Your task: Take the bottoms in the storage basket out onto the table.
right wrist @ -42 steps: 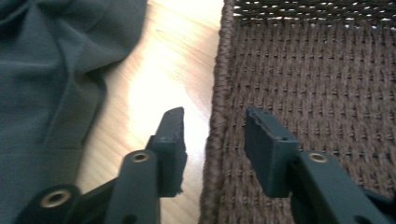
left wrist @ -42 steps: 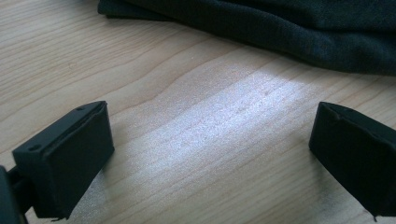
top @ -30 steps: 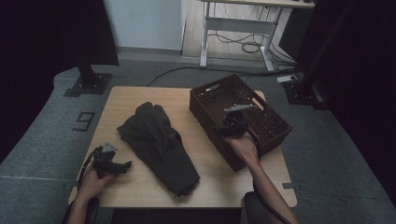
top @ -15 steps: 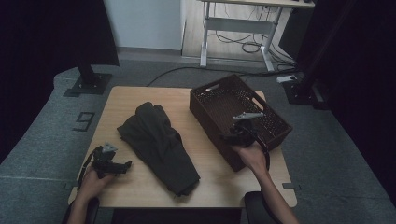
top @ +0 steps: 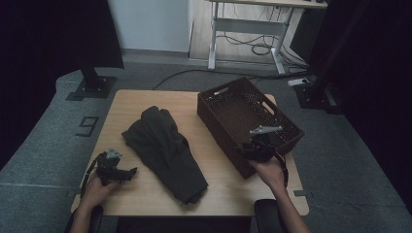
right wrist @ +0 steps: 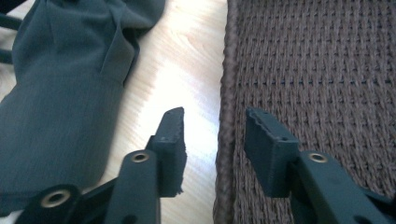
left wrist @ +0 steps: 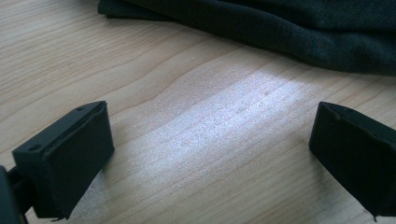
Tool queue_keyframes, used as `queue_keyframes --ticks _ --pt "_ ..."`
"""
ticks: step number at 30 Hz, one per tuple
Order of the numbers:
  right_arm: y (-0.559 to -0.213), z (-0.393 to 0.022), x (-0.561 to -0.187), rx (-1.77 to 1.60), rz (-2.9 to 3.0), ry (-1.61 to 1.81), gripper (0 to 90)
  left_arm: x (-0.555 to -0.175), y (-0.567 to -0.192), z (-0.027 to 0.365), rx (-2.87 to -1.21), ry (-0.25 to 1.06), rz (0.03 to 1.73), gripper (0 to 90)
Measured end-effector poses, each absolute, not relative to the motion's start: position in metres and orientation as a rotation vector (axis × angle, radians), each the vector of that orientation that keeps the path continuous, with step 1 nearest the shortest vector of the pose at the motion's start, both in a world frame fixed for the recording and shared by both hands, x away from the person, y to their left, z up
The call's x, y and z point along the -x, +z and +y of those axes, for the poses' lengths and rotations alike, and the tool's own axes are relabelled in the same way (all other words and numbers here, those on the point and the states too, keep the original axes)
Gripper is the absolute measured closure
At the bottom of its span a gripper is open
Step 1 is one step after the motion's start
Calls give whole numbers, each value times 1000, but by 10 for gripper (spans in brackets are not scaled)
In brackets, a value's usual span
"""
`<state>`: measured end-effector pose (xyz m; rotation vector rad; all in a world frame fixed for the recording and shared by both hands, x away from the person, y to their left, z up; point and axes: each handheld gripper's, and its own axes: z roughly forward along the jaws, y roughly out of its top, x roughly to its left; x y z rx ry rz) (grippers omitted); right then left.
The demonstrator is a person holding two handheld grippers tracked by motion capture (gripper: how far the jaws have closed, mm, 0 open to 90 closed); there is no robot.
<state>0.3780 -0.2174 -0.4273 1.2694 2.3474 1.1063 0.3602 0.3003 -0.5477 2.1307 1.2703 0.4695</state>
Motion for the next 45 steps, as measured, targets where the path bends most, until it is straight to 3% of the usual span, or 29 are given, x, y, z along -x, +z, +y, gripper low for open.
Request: queue_keyframes --ticks 9,22,45 --pt "-432 -226 -364 -1300 2300 1079 705 -360 -548 300 -2131 470 1270 0" --pt "-437 -235 -349 -1332 2300 1080 797 -360 -548 300 -2131 469 1270 0" --pt "-438 -263 -374 -1416 2187 969 763 -360 -548 300 -2131 469 1270 0"
